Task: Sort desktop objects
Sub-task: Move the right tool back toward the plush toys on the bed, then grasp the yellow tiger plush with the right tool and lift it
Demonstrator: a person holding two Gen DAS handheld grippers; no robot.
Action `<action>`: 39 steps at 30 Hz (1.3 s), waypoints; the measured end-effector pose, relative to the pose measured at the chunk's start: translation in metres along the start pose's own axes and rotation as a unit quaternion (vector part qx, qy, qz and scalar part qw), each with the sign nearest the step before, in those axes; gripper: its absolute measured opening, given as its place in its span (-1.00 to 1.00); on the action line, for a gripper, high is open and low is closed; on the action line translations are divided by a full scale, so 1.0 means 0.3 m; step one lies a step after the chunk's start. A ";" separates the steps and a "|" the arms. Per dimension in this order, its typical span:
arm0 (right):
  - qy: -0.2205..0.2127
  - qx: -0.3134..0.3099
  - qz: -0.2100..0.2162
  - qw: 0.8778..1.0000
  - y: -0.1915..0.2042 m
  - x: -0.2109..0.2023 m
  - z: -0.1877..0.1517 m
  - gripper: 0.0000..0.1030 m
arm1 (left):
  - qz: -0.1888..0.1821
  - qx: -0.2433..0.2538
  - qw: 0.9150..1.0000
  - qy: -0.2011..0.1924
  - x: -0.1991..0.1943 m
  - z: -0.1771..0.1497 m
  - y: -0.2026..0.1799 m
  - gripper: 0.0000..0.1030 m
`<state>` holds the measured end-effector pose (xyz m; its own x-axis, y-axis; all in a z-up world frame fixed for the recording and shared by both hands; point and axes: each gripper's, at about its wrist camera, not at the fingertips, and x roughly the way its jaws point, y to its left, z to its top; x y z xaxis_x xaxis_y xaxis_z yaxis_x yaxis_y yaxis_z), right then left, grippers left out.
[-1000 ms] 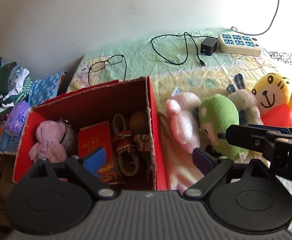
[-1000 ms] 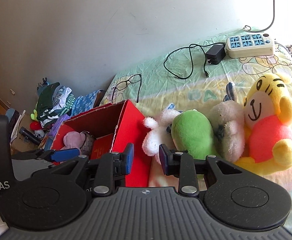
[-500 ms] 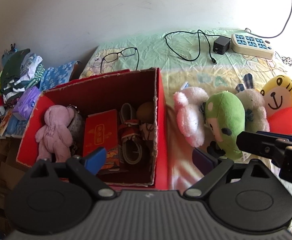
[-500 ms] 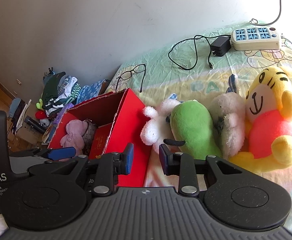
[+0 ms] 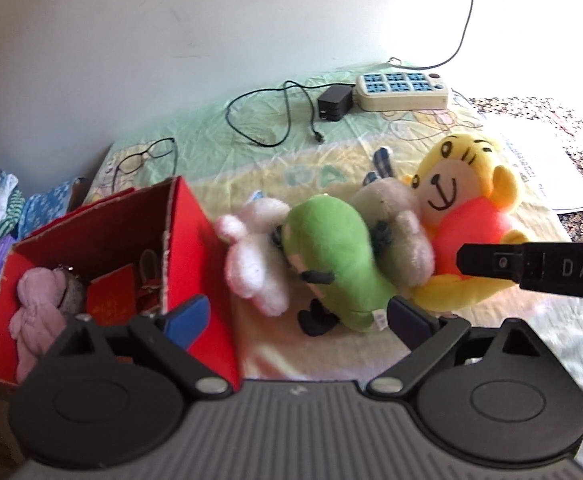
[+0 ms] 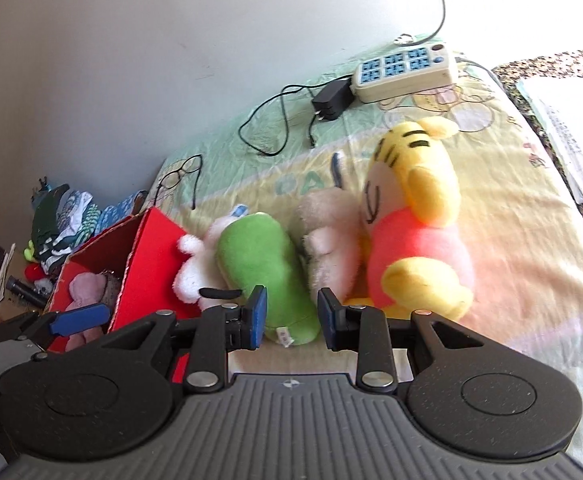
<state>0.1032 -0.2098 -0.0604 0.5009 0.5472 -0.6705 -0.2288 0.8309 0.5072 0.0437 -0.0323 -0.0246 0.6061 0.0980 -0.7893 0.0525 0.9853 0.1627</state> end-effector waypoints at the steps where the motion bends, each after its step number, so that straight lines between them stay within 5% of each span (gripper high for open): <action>1: -0.003 -0.002 -0.005 1.000 -0.005 -0.010 -0.002 -0.38 | -0.017 0.001 1.000 -0.001 0.010 0.001 -0.015 0.87; 8: -0.017 0.045 -0.024 0.999 -0.111 -0.020 0.002 -0.38 | -0.113 0.001 0.993 0.025 0.093 -0.007 -0.071 0.78; 15: -0.063 0.065 -0.026 0.996 -0.153 -0.063 0.042 -0.37 | -0.200 -0.002 0.980 0.007 0.113 0.040 -0.104 0.82; 19: -0.066 0.075 -0.054 0.994 -0.198 -0.044 0.059 -0.19 | -0.240 0.008 0.971 0.012 0.147 0.049 -0.162 0.82; 31: -0.030 0.119 -0.047 0.991 -0.287 0.107 0.085 -0.09 | -0.254 0.040 0.966 0.040 0.274 0.051 -0.251 0.80; 34: -0.016 0.129 -0.031 0.991 -0.309 0.142 0.087 0.14 | -0.261 0.028 0.963 0.053 0.305 0.051 -0.240 0.77; 39: -0.011 0.141 0.006 0.990 -0.331 0.151 0.080 -0.09 | -0.274 0.028 0.959 0.060 0.316 0.054 -0.247 0.77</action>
<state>0.1685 -0.2701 -0.1282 0.5181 0.5520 -0.6534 0.0064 0.7613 0.6483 0.1100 -0.0981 -0.1019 0.3790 -0.4146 -0.8273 0.3829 0.8842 -0.2677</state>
